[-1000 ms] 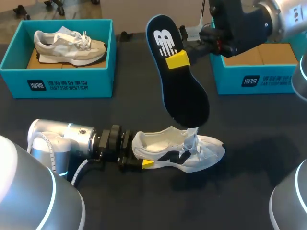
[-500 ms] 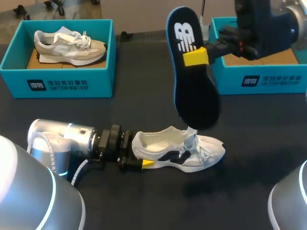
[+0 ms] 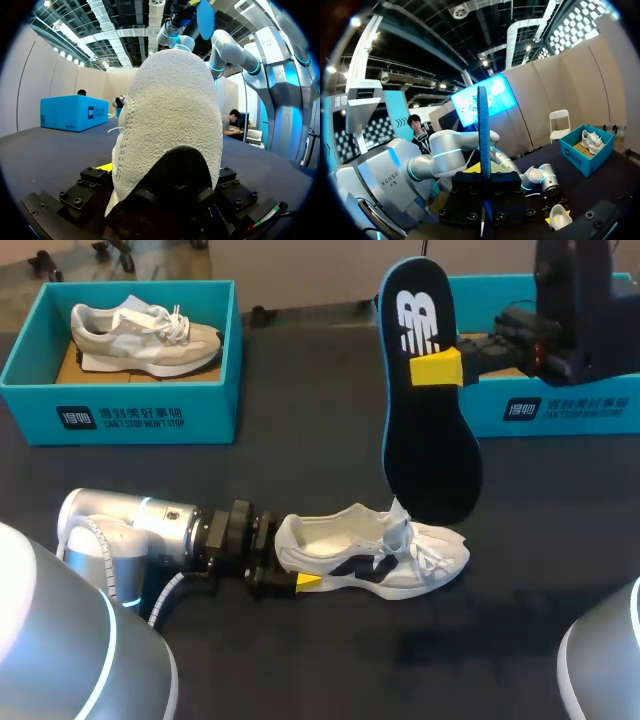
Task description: Take the shoe out of the shoebox, open the shoe tongue, remove and reinsert the insole, then place the shoe into the shoebox
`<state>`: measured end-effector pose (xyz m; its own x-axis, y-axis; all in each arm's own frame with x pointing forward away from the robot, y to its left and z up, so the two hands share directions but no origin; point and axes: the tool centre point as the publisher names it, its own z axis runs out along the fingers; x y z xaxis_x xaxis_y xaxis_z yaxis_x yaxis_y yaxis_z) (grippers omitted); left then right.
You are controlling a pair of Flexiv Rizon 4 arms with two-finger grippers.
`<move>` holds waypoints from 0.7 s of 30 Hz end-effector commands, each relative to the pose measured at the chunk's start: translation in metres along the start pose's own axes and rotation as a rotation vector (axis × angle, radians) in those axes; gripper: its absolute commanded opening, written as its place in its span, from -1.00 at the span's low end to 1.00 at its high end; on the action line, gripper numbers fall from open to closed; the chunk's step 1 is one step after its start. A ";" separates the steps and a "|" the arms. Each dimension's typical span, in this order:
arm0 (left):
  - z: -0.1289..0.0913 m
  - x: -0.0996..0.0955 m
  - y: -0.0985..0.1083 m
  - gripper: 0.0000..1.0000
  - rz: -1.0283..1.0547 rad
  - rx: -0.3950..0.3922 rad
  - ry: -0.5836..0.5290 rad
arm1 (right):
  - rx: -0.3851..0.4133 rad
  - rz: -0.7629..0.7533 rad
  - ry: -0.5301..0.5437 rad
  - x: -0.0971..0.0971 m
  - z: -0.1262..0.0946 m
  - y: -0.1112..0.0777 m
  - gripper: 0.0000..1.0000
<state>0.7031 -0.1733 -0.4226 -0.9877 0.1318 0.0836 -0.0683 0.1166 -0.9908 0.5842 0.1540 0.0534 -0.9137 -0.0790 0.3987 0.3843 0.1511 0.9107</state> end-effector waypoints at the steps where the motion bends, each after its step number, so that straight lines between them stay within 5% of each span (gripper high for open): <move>1: 0.001 0.001 0.001 -1.00 0.000 0.002 -0.001 | -0.009 0.001 -0.025 0.005 -0.001 -0.005 -1.00; 7: 0.000 0.000 0.001 -0.95 0.004 -0.002 0.008 | -0.009 0.001 -0.025 0.005 -0.001 -0.005 -1.00; 9: -0.002 -0.001 0.000 0.18 0.004 -0.003 0.000 | -0.009 0.001 -0.025 0.005 -0.001 -0.005 -1.00; 10: -0.004 -0.001 -0.001 1.00 0.005 -0.006 0.002 | -0.009 0.001 -0.025 0.005 -0.001 -0.005 -1.00; 21: -0.027 -0.003 -0.008 1.00 0.022 -0.030 -0.007 | -0.009 0.001 -0.025 0.005 -0.001 -0.005 -1.00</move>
<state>0.7117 -0.1561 -0.4179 -0.9899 0.1281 0.0602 -0.0425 0.1372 -0.9896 0.5763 0.1492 0.0507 -0.9171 -0.0530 0.3950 0.3849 0.1396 0.9123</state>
